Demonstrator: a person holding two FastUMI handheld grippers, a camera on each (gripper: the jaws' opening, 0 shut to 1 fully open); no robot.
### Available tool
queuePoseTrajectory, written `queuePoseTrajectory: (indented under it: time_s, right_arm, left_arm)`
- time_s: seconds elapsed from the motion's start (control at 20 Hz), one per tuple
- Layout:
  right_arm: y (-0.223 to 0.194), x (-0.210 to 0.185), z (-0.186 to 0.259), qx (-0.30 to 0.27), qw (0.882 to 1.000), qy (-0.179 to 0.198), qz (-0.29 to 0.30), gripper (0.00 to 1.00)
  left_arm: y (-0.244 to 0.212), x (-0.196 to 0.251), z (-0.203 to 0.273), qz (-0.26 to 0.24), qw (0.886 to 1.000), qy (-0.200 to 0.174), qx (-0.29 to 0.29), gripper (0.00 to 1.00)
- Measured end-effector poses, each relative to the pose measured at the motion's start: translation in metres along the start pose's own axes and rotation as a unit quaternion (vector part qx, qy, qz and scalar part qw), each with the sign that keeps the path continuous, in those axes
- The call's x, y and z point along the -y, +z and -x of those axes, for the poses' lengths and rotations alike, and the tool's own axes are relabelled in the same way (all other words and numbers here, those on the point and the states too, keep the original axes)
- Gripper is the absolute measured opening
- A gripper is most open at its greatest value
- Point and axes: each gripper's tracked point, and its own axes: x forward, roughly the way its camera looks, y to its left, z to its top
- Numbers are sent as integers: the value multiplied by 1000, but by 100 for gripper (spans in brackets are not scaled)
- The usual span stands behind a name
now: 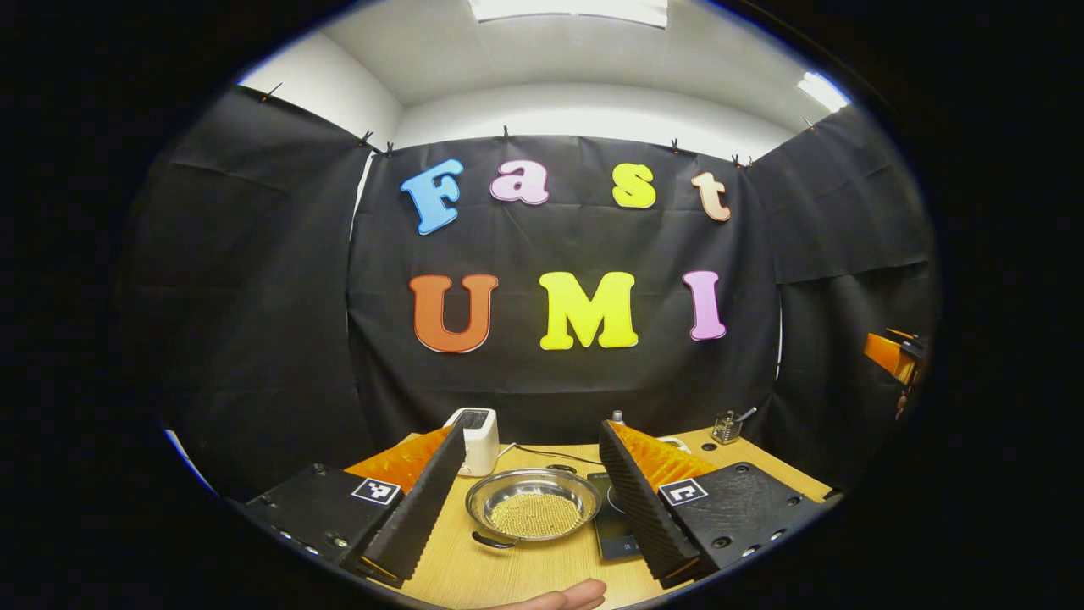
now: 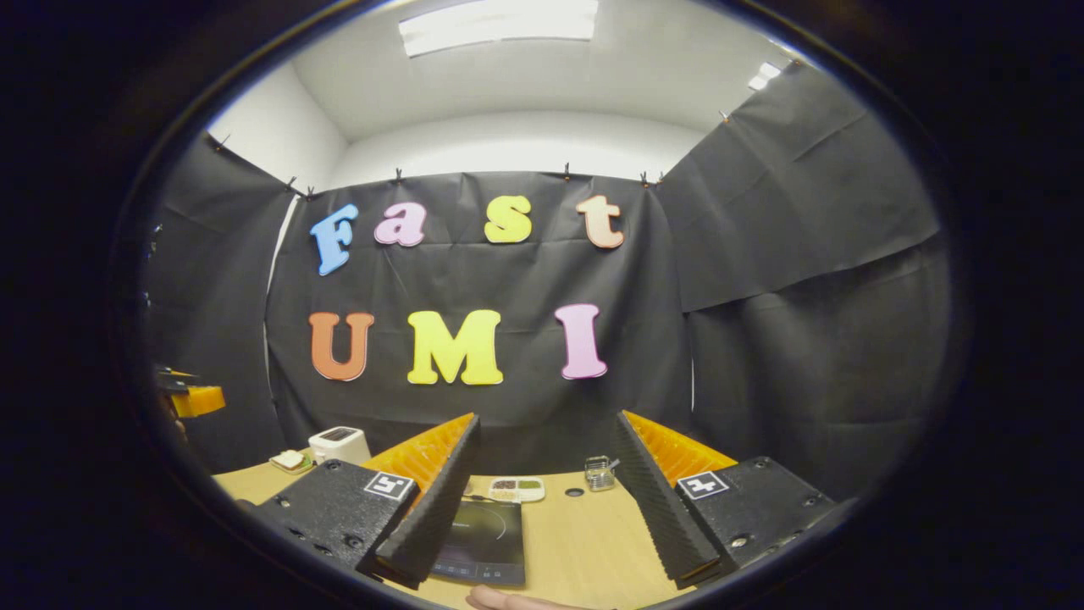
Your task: First push the handle of the pot to place it horizontally, then grasp the pot with both hands and set it on the induction cooktop.
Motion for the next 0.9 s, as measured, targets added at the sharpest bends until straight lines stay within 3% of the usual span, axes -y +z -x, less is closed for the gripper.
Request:
queuePoseTrajectory:
  time_s: [0.45,0.5,0.55,0.7,0.75,0.8,0.9]
  right_arm:
    - [-6,-2,-2,-4,1000,5,-2,95]
    - [-7,-2,-3,-5,1000,5,-3,95]
    - [-8,-1,-4,-6,1000,6,-3,95]
    - [-14,-2,-8,-10,1000,7,-3,95]
    - [-15,-2,-8,-12,1000,8,-3,95]
    - [-17,-3,-8,-13,1000,8,-2,95]
    - [-20,-3,-10,-15,1000,9,-1,95]
  left_arm:
    - [-49,5,-26,23,997,-13,-67,95]
    - [-56,4,-29,23,997,-14,-77,84]
    - [-61,2,-32,20,996,-16,-83,92]
    - [-89,12,-38,32,990,-41,-130,75]
    - [-95,13,-41,36,988,-44,-141,49]
    - [-104,9,-45,35,987,-44,-152,53]
    - [-123,-2,-54,19,984,-31,-172,27]
